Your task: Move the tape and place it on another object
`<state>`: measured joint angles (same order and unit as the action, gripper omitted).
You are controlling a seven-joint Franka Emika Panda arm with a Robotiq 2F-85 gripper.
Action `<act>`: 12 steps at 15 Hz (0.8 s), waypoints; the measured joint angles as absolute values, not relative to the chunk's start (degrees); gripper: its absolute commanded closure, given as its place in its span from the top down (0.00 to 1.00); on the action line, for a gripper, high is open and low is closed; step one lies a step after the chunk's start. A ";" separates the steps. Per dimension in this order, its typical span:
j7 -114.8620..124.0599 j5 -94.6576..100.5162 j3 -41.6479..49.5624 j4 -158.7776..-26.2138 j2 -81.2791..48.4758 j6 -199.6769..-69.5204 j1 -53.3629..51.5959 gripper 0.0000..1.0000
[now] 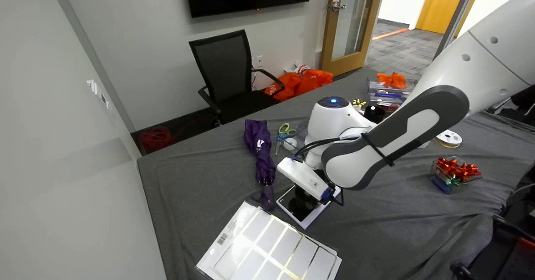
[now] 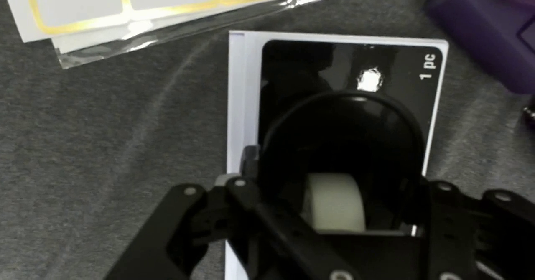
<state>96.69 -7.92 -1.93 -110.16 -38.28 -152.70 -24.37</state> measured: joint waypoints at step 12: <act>99.67 -1.38 0.11 -110.93 -35.37 -151.20 -25.98 1.00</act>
